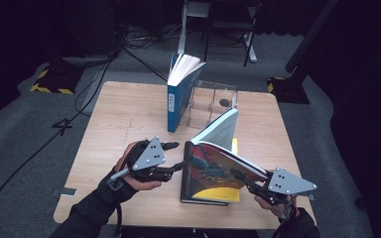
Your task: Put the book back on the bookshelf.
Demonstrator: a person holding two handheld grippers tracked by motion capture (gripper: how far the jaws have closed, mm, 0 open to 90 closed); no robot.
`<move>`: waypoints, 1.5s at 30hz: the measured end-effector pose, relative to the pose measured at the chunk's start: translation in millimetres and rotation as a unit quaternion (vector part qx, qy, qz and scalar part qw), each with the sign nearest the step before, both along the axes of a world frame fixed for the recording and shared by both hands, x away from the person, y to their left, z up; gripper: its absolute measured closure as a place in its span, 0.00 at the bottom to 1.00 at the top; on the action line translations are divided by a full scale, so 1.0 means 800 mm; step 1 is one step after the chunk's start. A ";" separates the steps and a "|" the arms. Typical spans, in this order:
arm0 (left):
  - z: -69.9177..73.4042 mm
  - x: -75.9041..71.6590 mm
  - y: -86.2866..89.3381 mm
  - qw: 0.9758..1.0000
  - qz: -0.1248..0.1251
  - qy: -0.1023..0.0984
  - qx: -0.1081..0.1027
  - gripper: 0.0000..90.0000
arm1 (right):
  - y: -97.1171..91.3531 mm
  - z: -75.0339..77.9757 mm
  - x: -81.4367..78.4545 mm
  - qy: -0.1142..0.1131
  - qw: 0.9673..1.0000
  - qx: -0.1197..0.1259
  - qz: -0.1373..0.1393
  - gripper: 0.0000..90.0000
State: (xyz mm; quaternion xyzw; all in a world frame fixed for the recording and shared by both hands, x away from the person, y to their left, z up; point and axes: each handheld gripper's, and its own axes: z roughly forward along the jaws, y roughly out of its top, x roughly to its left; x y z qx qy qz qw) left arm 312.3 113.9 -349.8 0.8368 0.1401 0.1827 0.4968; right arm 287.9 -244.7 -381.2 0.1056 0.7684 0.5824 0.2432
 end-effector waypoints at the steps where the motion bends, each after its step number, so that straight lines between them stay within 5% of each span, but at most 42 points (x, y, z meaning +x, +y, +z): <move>1: -0.005 -0.001 -0.001 1.000 0.001 0.006 0.004 0.41 | 0.000 0.000 0.000 0.000 1.000 0.000 0.000 0.94; 11: -0.069 0.001 -0.039 0.997 -0.027 0.069 -0.010 0.34 | 0.000 0.000 -0.003 -0.002 1.000 -0.003 0.001 0.94; 14: -0.082 0.006 -0.052 0.996 -0.040 0.079 -0.030 0.35 | -0.001 -0.001 -0.004 -0.002 1.000 -0.005 0.002 0.94; 24: -0.087 0.013 -0.070 0.996 -0.045 0.049 -0.061 0.58 | -0.017 -0.011 -0.008 0.008 0.999 -0.033 -0.007 0.92; 32: -0.076 0.023 -0.087 0.997 -0.065 0.020 -0.038 0.70 | -0.023 -0.015 -0.009 0.002 0.999 -0.040 -0.017 0.92; 45: -0.073 0.045 -0.100 0.997 -0.066 -0.018 -0.025 0.81 | -0.031 -0.018 0.008 -0.006 0.994 -0.040 -0.099 0.82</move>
